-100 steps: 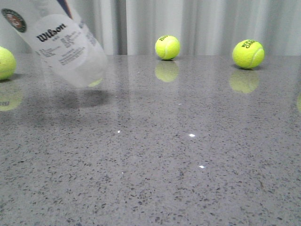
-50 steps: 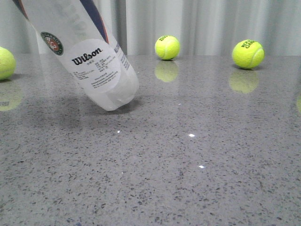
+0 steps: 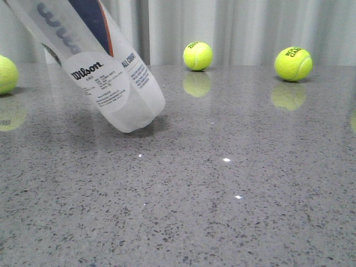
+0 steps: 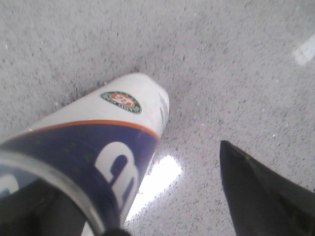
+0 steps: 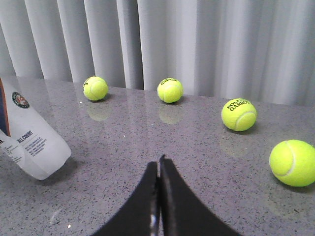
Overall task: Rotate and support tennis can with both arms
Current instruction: 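Rotate the can upright with the left gripper, lowering its white base, then release the upright can with the left gripper and withdraw upward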
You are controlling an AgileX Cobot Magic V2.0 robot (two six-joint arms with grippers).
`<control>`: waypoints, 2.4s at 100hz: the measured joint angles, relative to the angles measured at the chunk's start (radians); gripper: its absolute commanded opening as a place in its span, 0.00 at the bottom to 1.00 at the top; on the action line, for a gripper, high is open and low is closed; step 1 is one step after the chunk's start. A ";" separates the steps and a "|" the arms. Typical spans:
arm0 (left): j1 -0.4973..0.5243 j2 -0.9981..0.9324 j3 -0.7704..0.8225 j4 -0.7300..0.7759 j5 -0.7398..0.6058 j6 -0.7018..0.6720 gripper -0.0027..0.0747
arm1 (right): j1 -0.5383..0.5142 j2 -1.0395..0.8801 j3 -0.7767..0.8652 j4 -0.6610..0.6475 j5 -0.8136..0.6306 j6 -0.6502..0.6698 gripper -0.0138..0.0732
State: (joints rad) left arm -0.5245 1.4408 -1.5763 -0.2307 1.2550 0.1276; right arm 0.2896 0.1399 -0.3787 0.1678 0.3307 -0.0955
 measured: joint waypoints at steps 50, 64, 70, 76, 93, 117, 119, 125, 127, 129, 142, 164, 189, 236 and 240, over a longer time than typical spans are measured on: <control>-0.090 0.101 -0.116 -0.084 -0.049 0.000 0.70 | 0.000 0.000 0.000 0.000 0.000 0.000 0.09; -0.137 0.120 -0.132 -0.093 -0.076 0.000 0.70 | 0.000 0.000 0.000 0.000 0.000 0.000 0.09; -0.146 0.122 -0.132 -0.095 -0.093 0.000 0.70 | 0.000 0.000 0.000 0.000 0.000 0.000 0.09; -0.151 0.122 -0.132 -0.099 -0.104 0.000 0.70 | 0.000 0.000 0.000 0.000 0.000 -0.002 0.09; -0.151 0.122 -0.132 -0.099 -0.119 0.000 0.70 | 0.000 0.000 0.000 0.000 0.000 -0.002 0.09; -0.151 0.122 -0.158 -0.099 -0.179 0.010 0.67 | 0.000 0.000 0.000 0.000 0.000 -0.002 0.09; -0.151 0.120 -0.161 -0.099 -0.192 0.013 0.65 | 0.000 0.000 0.000 0.000 0.000 -0.002 0.09; -0.151 0.108 -0.162 -0.097 -0.227 0.019 0.55 | 0.000 0.000 0.000 0.000 0.000 -0.002 0.09; -0.151 0.102 -0.162 -0.095 -0.238 0.020 0.51 | 0.000 0.000 0.000 0.000 0.000 -0.002 0.09; -0.151 0.096 -0.162 -0.092 -0.248 0.020 0.45 | 0.000 0.000 0.000 0.000 0.000 -0.002 0.09; -0.151 0.039 -0.153 -0.071 -0.304 0.027 0.10 | 0.000 0.000 0.000 0.000 0.000 -0.002 0.09; -0.151 -0.087 -0.058 -0.048 -0.358 0.027 0.01 | 0.000 0.000 0.000 0.000 0.000 -0.002 0.09; -0.151 -0.254 0.115 -0.024 -0.450 0.027 0.01 | 0.000 0.000 0.000 0.000 0.000 0.000 0.09; -0.151 -0.630 0.555 -0.003 -0.670 0.027 0.01 | 0.000 0.000 0.000 0.000 0.000 0.000 0.09; -0.151 -0.659 0.582 -0.003 -0.681 0.027 0.01 | 0.000 0.000 0.000 0.000 0.000 0.000 0.09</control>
State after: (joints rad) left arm -0.6755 0.7822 -0.9946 -0.2339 0.5741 0.1545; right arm 0.2896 0.1399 -0.3787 0.1678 0.3307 -0.0958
